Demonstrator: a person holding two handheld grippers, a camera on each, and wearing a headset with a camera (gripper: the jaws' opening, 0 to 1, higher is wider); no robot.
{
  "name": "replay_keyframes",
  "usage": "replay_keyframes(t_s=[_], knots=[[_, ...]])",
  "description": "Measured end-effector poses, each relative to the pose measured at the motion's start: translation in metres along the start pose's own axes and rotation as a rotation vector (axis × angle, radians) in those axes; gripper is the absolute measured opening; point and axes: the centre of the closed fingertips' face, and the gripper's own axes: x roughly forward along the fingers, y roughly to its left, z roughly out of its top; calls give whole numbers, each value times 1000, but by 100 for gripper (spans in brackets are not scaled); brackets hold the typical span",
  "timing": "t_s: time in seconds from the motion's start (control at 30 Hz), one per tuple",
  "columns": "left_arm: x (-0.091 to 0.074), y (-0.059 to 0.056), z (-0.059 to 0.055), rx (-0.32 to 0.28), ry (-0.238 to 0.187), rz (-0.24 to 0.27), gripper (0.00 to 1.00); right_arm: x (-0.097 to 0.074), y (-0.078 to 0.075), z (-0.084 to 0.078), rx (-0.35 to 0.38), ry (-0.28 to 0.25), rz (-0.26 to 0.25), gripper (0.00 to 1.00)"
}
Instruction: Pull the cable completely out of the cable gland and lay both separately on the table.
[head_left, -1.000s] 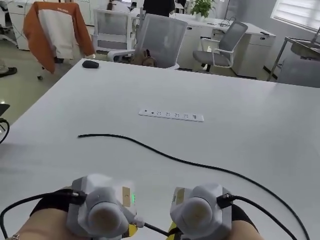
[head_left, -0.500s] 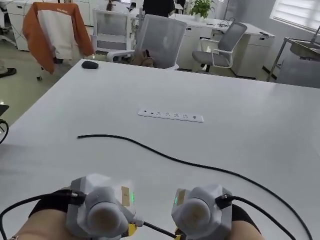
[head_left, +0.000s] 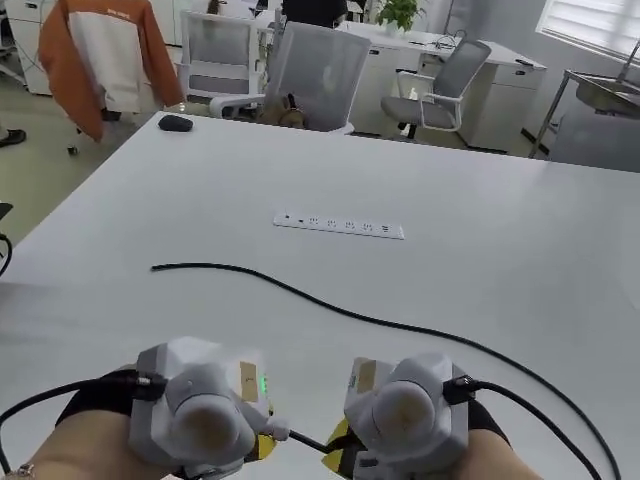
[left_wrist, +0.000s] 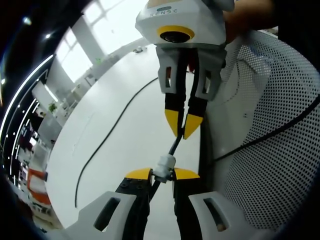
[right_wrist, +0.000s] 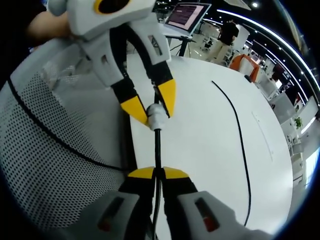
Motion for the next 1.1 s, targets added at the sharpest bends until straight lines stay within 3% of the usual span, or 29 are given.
replay_keyframes(t_s=[0.2, 0.33, 0.53, 0.67, 0.77, 0.8, 0.9, 1.0, 1.07, 1.1], knots=[[1, 2, 0, -6, -6, 5, 17, 0, -2, -1, -5, 3, -16, 3], [0, 7, -3, -16, 3, 22, 17, 1, -6, -12, -11, 55, -34, 3], [1, 9, -3, -19, -1, 28, 17, 2, -10, -18, 22, 77, -41, 3], [1, 10, -4, -5, 1, 32, 17, 2, -8, -25, 5, 119, -35, 6], [1, 9, -3, -11, -3, 27, 17, 1, -10, -15, -15, 75, -49, 17], [1, 9, -3, -8, -2, 29, 17, 1, -6, -3, 3, 11, -26, 16], [1, 10, 0, -11, -14, 31, 17, -3, -5, 14, 27, -77, -7, 15], [1, 10, -1, -9, -11, 30, 17, -4, -4, 15, 16, -82, -10, 13], [2, 10, -1, -9, -13, 30, 17, -2, -5, 10, -14, -50, -17, 3], [2, 10, -1, -8, -14, 29, 17, -2, -5, 12, -15, -58, -19, 3]])
